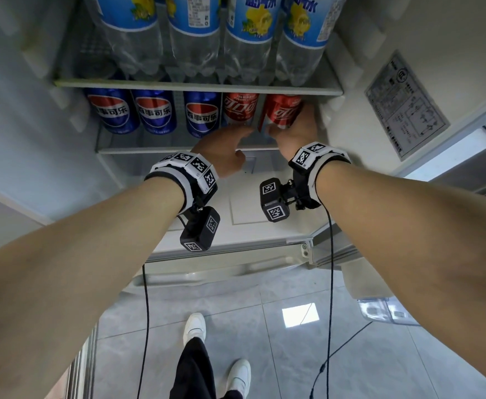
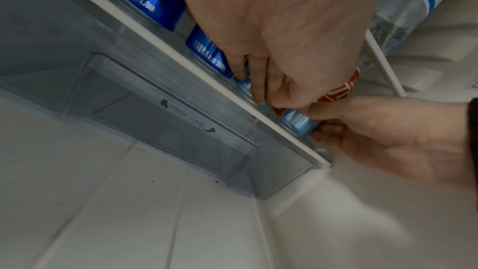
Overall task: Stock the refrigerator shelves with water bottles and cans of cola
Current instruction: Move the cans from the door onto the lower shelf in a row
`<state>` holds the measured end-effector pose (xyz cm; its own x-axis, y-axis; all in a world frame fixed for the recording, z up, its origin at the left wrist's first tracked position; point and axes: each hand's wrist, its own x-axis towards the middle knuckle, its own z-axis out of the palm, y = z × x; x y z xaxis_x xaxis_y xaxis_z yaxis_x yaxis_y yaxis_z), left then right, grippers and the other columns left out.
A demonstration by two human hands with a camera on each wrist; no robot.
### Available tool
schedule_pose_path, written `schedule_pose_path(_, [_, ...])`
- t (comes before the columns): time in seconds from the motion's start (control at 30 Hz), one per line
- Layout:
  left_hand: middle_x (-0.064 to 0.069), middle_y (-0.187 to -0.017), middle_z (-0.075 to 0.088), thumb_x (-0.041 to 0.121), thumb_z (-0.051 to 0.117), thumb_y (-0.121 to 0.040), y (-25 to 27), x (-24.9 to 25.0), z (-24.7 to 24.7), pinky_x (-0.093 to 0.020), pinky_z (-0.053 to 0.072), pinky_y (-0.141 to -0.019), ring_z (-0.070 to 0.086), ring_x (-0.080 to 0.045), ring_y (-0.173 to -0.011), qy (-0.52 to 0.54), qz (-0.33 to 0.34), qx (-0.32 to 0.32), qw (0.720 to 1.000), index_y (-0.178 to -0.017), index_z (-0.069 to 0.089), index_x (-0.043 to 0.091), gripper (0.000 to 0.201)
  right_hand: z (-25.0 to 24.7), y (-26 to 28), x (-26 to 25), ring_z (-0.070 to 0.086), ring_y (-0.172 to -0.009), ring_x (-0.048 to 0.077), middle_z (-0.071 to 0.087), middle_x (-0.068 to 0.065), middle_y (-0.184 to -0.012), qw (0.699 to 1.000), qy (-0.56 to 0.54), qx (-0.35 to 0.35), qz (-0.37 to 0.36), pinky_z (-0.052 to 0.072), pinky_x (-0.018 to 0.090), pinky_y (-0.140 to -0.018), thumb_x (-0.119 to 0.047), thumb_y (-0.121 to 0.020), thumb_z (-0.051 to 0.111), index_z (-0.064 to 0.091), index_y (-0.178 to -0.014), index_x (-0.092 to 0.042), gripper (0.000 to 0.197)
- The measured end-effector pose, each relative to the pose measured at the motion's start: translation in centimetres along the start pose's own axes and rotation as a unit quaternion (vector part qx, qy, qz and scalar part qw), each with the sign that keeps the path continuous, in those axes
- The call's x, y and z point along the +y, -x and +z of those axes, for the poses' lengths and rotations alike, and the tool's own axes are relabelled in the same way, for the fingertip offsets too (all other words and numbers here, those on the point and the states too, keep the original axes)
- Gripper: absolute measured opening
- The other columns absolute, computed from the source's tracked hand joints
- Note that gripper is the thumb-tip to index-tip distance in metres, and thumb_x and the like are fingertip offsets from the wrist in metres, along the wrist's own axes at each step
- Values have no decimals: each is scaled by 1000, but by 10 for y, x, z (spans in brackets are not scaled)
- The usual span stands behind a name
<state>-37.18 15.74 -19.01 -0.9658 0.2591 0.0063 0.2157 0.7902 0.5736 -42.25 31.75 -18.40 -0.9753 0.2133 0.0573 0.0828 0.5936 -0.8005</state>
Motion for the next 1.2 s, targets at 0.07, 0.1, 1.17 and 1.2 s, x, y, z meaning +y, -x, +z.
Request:
schedule_pose_path(0.07, [-6,-146,51,10,55,-93,0,0,0,-31,41,-104,50,-24,-130,-6,0,-1,1000,-147,42,18,56,0,-1,1,60,-109,19,60,3,-120,1000,3,14,-7,49,32,-95,-17,-66,86,51,-127,-11,71])
schedule_pose_path(0.1, [-6,-146,51,10,55,-93,0,1,0,-31,42,-104,51,-25,-129,-8,-1,-2,1000,-147,42,18,56,-1,-1,1,58,-110,19,58,3,-121,1000,6,14,-6,46,28,-93,-19,-66,87,50,-128,-10,73])
schedule_pose_path(1.17, [-3,-151,45,16,53,-97,71,12,-48,-26,39,-101,49,-23,-130,-58,-48,-16,997,-147,42,24,52,-19,80,-23,54,-91,16,62,5,-106,999,14,-17,-27,37,21,-76,-14,-98,52,61,-114,-5,20])
schedule_pose_path(1.2, [-5,-149,46,16,53,-96,79,15,-51,-30,41,-103,50,-25,-130,-72,-53,-17,996,-147,42,24,53,-23,86,-26,53,-91,14,60,2,-104,999,12,-30,-34,38,22,-77,-15,-98,52,62,-112,-6,19])
